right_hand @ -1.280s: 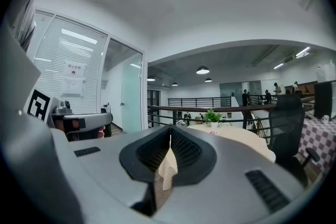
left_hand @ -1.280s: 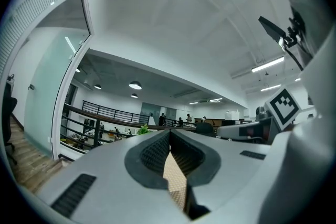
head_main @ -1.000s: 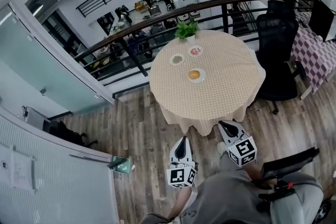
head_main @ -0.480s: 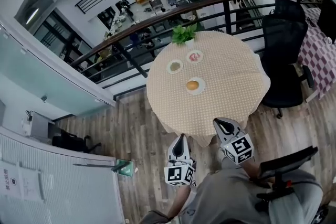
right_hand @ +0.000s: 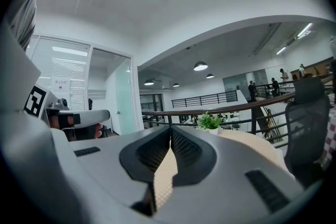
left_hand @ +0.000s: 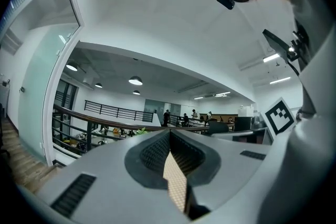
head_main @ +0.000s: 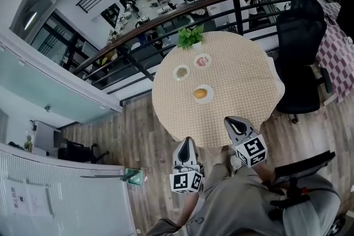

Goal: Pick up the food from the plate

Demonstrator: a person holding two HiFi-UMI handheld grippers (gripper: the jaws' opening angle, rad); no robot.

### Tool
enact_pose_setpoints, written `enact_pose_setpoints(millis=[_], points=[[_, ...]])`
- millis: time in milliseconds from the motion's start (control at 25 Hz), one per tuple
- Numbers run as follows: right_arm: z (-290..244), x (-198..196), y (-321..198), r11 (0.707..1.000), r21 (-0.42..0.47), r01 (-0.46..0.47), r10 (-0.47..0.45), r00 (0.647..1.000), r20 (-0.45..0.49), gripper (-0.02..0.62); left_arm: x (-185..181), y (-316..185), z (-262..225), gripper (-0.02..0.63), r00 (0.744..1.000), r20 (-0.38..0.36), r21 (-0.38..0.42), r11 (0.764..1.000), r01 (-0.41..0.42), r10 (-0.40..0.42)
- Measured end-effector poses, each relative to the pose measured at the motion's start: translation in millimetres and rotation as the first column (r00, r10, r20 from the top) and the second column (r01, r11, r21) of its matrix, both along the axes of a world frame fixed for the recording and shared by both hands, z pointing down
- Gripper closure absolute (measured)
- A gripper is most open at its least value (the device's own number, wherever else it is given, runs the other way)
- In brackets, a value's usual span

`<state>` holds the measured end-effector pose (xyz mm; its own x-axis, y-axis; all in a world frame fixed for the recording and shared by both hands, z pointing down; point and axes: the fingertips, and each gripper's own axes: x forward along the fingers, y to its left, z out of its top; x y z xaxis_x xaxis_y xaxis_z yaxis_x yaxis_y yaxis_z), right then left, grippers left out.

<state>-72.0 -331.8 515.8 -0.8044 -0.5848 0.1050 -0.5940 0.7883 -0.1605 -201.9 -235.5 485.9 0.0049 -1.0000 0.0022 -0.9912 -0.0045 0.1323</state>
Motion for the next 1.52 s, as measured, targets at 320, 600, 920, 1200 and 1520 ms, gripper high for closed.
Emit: enact_pose_setpoints(millis=[320,600,920,1200,1520], points=[[0,7,-15,0.998,0.002,-0.06,0.06,0.998,-0.014,0.58,0,-28,-6,0.594,0.998,0.001,0.033,0.998,-0.056,0.056],[9,3,-28,0.995,-0.003,-0.098,0.098,0.995,-0.024,0.58,-4,-37,-18,0.594,0.994,0.017,0.065,0.991,-0.113,0.112],[2,-17,-34,0.996,0.007,-0.094,0.094,0.995,-0.037,0.58,-34,-34,-16,0.594,0.997,0.009,0.058,0.996,-0.071,0.07],[5,-31,-33,0.996,-0.001,-0.088,0.088,0.995,-0.043,0.58,-46,-40,-24,0.153,0.992,-0.005,0.091,0.988,-0.128,0.129],[11,-31,-32,0.995,0.008,-0.096,0.096,0.993,-0.064,0.58,-52,-51,-1,0.155,0.984,0.087,0.031,0.987,-0.158,0.155]])
